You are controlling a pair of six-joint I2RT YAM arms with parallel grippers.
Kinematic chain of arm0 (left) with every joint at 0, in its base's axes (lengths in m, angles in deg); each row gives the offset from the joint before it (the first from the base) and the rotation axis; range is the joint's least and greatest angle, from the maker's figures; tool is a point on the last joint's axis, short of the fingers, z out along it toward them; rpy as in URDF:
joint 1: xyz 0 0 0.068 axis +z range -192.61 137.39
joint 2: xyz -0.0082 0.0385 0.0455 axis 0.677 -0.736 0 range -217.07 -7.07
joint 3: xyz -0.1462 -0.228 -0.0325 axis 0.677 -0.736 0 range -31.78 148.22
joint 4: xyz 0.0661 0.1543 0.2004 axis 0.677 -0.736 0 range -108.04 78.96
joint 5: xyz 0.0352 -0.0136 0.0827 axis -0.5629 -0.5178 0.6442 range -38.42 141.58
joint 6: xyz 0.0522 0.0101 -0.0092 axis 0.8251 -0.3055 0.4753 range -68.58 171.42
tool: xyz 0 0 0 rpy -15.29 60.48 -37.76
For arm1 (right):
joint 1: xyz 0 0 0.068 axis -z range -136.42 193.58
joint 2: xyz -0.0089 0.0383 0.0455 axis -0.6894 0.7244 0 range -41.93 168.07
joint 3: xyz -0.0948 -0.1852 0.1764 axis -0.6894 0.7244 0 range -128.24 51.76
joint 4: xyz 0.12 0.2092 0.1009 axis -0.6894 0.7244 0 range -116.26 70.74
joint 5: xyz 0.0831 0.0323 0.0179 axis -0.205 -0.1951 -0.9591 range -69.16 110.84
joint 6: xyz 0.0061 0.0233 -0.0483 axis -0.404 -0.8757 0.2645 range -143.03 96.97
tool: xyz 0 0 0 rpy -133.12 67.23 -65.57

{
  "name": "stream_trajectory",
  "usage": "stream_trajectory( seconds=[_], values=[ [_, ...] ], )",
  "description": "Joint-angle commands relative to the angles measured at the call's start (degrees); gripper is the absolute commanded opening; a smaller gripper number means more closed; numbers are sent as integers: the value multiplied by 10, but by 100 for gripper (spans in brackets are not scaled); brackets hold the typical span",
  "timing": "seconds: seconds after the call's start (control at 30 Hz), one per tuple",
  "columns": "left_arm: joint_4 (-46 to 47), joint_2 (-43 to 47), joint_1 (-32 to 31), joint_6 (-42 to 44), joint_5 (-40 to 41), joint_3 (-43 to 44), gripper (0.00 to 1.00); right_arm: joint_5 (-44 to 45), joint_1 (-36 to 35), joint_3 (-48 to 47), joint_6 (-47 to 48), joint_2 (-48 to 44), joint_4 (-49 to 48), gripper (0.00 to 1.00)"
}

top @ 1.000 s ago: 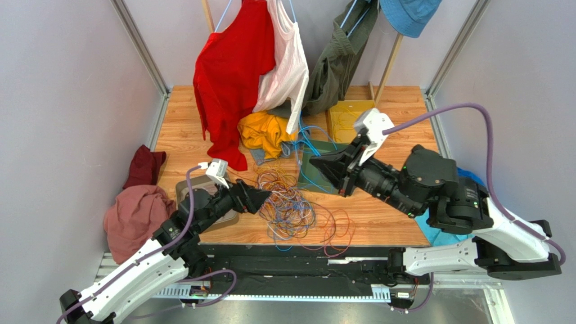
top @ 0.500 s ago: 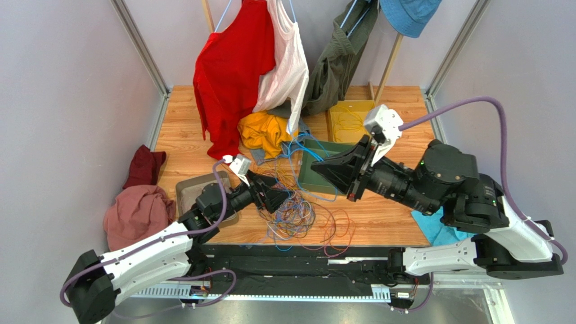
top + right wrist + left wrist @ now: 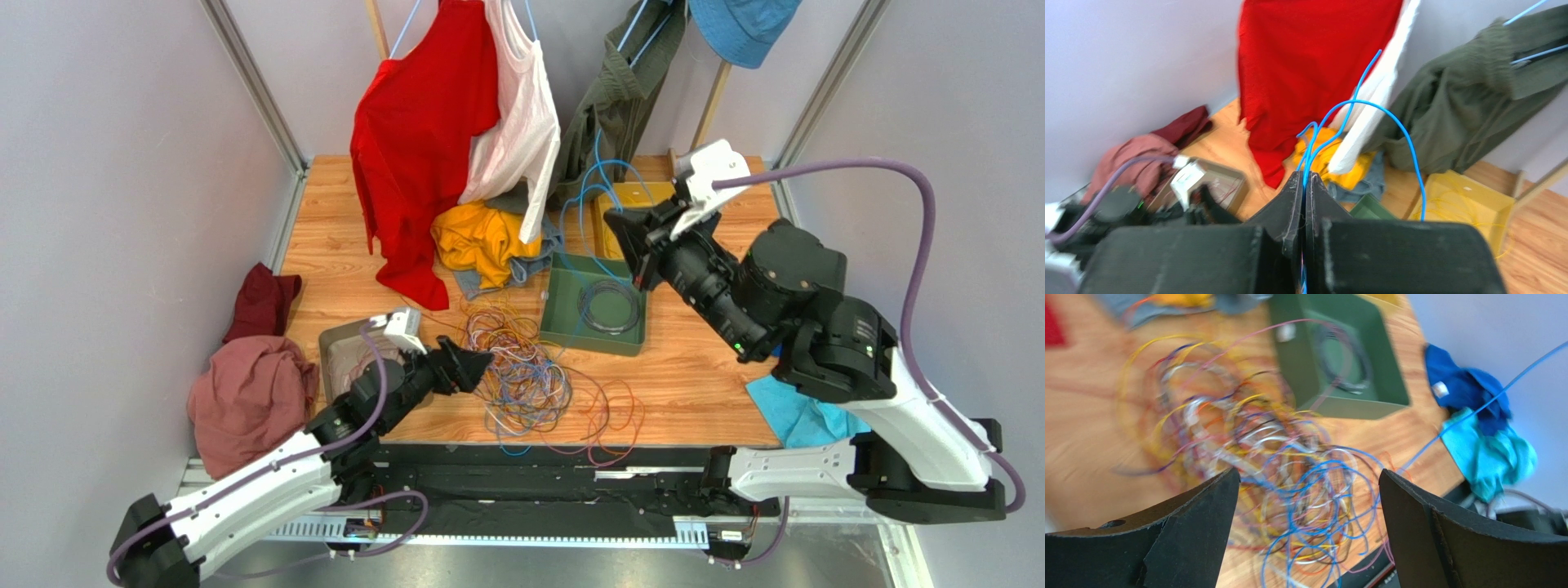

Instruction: Untangle the cables

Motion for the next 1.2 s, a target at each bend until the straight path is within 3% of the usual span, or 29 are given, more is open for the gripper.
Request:
stream_trajectory(
  seconds=[0.0,0.23,0.63,0.87,1.17],
  values=[
    [-230,81,-2,-144,149,-2,92,16,54,-20,39,28,-30,0],
    [-333,174,-2,-166,170,1,91,-54,175,54,1,26,-51,0],
    [-294,120,-2,-169,132,1,91,-106,269,195,-43,24,-160,0],
    [-291,133,-2,-174,124,-5,90,-118,279,244,-63,19,-176,0],
    [-279,124,-2,-182,101,-14,89,-181,333,405,-156,72,-272,0]
  ],
)
